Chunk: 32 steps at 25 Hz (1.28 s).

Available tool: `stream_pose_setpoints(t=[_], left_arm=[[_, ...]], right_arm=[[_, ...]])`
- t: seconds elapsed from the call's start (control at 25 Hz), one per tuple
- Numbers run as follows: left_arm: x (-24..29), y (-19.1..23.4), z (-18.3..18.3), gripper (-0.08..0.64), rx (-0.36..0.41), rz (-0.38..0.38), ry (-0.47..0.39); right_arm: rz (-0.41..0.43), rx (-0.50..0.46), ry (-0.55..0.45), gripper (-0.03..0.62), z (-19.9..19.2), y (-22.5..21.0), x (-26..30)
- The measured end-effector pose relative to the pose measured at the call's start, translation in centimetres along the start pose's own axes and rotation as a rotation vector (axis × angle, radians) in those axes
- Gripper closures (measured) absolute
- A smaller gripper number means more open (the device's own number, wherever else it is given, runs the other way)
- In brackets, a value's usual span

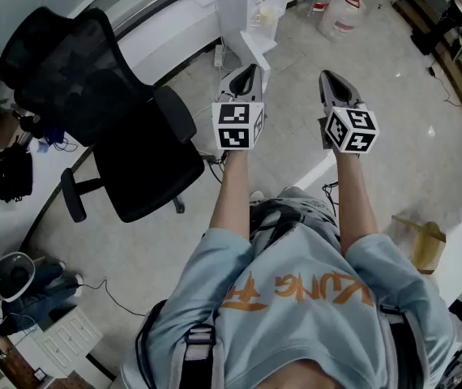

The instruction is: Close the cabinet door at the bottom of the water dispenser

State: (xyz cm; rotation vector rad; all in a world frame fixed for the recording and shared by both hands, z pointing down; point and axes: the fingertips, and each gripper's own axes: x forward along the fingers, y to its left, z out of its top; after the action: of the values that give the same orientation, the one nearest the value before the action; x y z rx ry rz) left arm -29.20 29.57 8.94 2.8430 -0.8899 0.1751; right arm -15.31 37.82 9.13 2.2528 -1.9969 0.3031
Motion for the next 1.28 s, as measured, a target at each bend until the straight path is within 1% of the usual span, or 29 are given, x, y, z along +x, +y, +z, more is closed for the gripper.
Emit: stream_pose_setpoints(t=[0.2,0.32,0.44,0.64,0.88,1.08,1.28], left_arm=[[0.4,1.2,-0.2,0.54,-0.026,0.029,0.004],[0.9,0.5,-0.2,0.54,-0.022,0.007,0.004],[1.4,-0.2,0.0,0.54,-0.015,-0.016,0.001],[1.6,1.1,0.1,0.54,-0.042,0.017,0.0],[2.4,0.7,0.3,0.54,-0.051,-0.001,-0.008],[2.8,1.2,0.0,0.54,-0.076,0.019,-0.01],[3.8,0.4,-0.4,0.54,-0.076,0.007,-0.001]], right_arm=[[0.004,-0.006,-0.011,0.563,0.5,-0.3,0.4],[-0.005,-0.009,-0.015,0.563,0.4,-0.7,0.2],[-0.043,0.009,-0.044,0.563,0.8,-1.7,-0.1],[-0.071,0.013,-0.034,0.563,0.8,-2.8,-0.4],[-0.087,0.007,-0.034,0.562,1.0,-3.7,-1.0],[-0.111,0.003,-0.036,0.562,1.0,-5.2,-1.7],[-0.104,0.007,-0.033,0.563,0.9,-5.9,-1.5]])
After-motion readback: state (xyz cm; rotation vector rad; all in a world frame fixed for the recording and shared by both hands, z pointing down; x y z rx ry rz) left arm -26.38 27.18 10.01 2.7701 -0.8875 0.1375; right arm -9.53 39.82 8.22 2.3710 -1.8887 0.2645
